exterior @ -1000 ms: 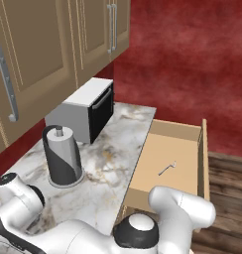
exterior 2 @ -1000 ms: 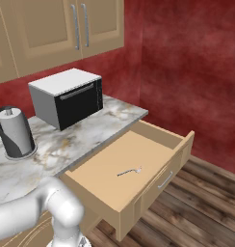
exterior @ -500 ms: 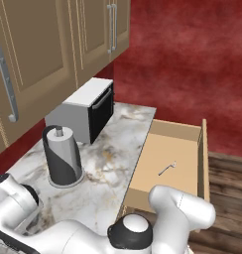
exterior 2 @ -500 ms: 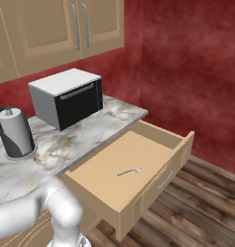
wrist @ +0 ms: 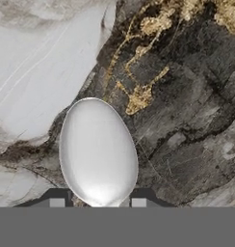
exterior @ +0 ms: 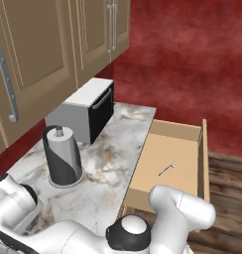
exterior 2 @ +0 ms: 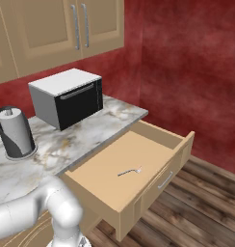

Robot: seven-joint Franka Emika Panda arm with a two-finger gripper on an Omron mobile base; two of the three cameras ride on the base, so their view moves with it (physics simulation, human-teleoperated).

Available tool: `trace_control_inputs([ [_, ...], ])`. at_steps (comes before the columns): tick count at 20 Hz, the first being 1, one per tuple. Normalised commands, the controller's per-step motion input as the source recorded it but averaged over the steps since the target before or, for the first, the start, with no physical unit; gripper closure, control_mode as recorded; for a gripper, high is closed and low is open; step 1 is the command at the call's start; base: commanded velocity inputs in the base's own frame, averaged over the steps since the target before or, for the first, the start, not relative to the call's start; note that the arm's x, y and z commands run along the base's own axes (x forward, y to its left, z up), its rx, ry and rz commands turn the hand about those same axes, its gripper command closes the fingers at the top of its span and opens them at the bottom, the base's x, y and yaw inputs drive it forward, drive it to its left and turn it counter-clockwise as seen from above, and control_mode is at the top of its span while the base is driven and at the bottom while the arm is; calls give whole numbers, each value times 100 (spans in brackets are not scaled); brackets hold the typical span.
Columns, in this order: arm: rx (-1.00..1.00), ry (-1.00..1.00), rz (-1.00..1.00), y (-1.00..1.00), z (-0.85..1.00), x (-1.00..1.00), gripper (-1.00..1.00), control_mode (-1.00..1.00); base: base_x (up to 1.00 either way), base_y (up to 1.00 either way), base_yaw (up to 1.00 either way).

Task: Organize the utensils by type. Pick up the wooden spoons from the counter and place them in the open cabinet. Then pick up the metallic utensils from the counter and place them in the open drawer.

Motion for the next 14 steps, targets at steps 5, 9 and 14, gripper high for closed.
trace_control_inputs([
  [5, 0, 0, 5, -68, -71, -11, 100, -100, 0, 0, 0],
  [9, 0, 0, 6, -72, -63, -6, 100, -100, 0, 0, 0],
  [14, 0, 0, 6, -68, -56, -6, 100, -100, 0, 0, 0],
])
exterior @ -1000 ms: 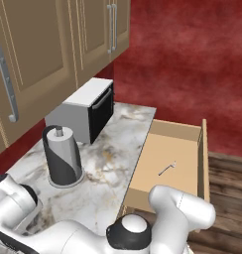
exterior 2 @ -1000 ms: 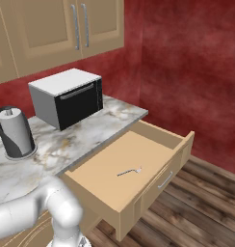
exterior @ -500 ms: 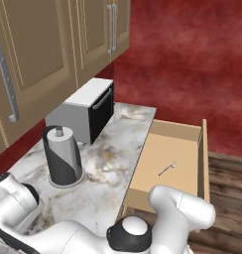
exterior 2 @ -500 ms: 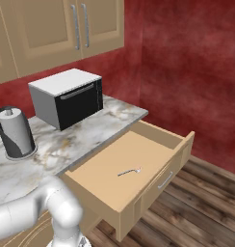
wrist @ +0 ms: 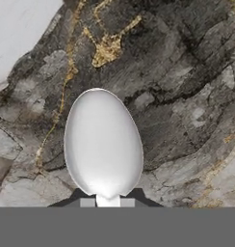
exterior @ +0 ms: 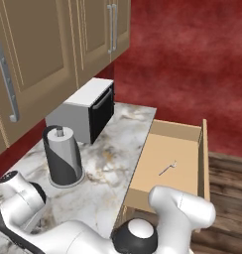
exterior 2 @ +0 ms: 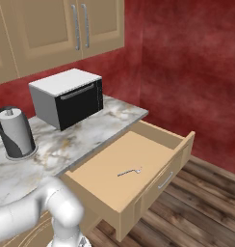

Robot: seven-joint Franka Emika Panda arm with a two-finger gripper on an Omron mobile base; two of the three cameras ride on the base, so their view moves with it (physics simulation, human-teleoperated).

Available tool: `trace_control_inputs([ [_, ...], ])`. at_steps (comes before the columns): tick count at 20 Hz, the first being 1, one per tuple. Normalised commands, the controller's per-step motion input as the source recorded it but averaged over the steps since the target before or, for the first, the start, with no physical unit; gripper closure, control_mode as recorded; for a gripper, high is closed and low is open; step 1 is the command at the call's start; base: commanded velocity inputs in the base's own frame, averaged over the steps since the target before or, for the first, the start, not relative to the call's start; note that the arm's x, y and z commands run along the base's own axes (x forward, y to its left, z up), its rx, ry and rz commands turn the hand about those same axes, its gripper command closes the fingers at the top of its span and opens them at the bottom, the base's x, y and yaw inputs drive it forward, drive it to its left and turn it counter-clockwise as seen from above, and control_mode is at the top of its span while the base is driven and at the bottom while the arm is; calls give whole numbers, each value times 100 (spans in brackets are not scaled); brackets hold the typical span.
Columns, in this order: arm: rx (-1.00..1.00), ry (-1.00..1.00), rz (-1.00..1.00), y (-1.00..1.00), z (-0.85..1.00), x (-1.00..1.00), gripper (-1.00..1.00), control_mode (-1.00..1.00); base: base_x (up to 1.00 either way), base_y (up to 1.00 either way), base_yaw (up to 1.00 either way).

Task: Organize the utensils by type. Pick up the wooden spoons from the counter and place them in the open cabinet. Then pick up the metallic utensils from the counter and place them in the open drawer.

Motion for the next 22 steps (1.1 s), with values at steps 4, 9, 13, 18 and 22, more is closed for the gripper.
trace_control_inputs([
  [4, 0, 5, 5, -71, -41, -2, 100, -100, 0, 0, 0],
  [9, 1, 10, 1, -65, -24, 1, 100, -100, 0, 0, 0],
  [13, 1, 9, 0, -61, -12, 13, 100, -100, 0, 0, 0],
  [18, 0, 1, 0, -56, -1, 22, 100, -100, 0, 0, 0],
  [22, 0, 0, 0, -52, 0, 33, 100, -100, 0, 0, 0],
])
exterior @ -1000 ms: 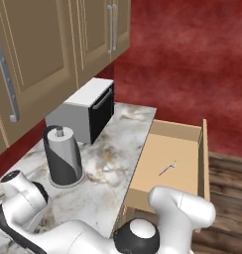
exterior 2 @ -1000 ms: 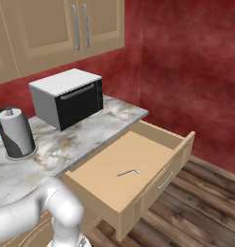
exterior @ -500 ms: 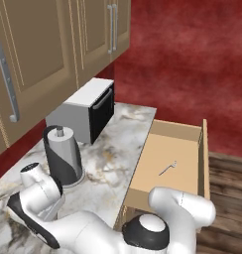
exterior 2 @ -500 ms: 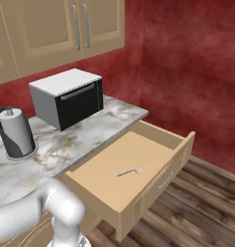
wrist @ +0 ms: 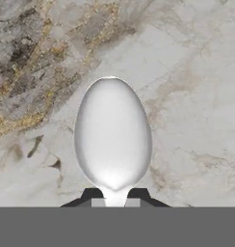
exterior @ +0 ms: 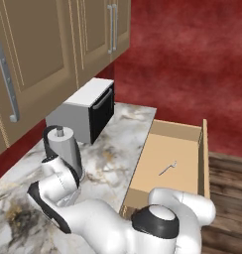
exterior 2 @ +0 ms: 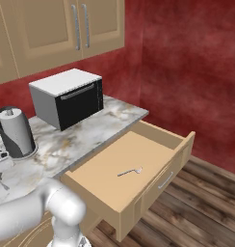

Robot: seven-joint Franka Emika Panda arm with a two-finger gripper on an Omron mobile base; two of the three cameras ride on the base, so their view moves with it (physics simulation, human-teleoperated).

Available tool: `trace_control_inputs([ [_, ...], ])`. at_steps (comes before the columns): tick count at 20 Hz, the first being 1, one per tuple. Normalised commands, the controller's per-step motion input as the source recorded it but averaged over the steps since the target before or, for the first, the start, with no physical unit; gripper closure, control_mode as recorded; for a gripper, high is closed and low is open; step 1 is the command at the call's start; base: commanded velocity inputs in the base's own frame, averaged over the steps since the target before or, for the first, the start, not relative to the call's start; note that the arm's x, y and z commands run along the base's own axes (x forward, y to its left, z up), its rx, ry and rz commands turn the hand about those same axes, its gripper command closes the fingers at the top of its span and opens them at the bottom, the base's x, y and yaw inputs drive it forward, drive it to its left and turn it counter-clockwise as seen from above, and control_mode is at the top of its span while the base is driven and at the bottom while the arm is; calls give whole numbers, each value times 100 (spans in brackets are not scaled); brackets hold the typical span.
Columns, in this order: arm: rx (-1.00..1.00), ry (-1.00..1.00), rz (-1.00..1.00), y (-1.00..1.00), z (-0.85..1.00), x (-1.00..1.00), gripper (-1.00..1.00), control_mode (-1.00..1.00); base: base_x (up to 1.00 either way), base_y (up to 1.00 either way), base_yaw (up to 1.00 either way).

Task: Organize the utensils by type. Pick up the wooden spoons from the counter and place them in the open cabinet. Then pick up the metallic utensils from the counter and place them in the open drawer.

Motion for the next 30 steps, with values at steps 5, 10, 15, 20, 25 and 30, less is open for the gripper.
trace_control_inputs([
  [5, 0, 0, 0, -46, 5, 46, 100, -100, 0, 0, 0],
  [10, 0, 0, 0, -46, 14, 49, 100, -100, 0, 0, 0],
  [15, 0, -3, -2, -40, 16, 39, 100, -100, 0, 0, 0],
  [20, 0, -6, -2, -50, 21, 34, 100, -100, 0, 0, 0],
  [25, 0, -7, -2, -61, 16, 25, 100, -100, 0, 0, 0],
  [30, 0, -9, -4, -55, 17, 29, 100, -100, 0, 0, 0],
])
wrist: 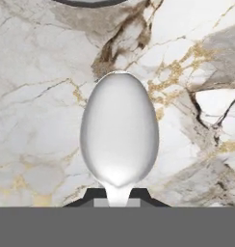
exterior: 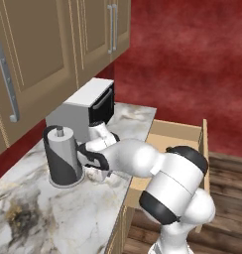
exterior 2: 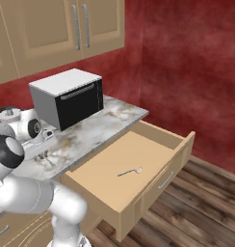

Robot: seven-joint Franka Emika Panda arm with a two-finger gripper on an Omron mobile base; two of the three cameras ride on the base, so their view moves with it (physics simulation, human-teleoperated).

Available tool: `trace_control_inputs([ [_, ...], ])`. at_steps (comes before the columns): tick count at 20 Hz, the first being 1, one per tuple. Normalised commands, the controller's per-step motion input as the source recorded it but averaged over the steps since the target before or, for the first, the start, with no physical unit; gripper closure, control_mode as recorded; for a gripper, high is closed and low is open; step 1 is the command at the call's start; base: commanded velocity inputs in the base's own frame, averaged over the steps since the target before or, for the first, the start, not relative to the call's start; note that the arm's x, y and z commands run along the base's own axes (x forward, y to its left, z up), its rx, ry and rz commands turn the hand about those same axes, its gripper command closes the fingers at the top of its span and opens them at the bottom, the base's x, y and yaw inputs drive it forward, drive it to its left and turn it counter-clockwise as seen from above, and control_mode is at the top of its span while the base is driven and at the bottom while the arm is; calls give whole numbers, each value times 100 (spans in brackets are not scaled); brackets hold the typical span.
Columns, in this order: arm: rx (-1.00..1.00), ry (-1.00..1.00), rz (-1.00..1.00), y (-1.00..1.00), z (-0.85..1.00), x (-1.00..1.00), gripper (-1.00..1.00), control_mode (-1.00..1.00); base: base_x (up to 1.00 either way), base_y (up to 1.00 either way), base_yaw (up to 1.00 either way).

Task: Organize the utensils by type. Pick up the wooden spoons from the counter and place them in the open cabinet. Then pick up the metallic utensils from the counter and place them in the open drawer.

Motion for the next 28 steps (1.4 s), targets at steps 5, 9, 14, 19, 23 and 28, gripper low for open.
trace_control_inputs([
  [5, 0, -6, -12, -58, 20, 38, 100, -100, 0, 0, 0],
  [9, 0, -3, -19, -74, 14, 34, 100, -100, 0, 0, 0],
  [14, 0, -9, -22, -74, 9, 26, 100, -100, 0, 0, 0],
  [19, 0, -12, -23, -71, 15, 39, 100, -100, 0, 0, 0],
  [23, 1, -7, -26, -75, 4, 34, 100, -100, 0, 0, 0],
  [28, 6, -11, -27, -75, 1, 26, 100, -100, 0, 0, 0],
])
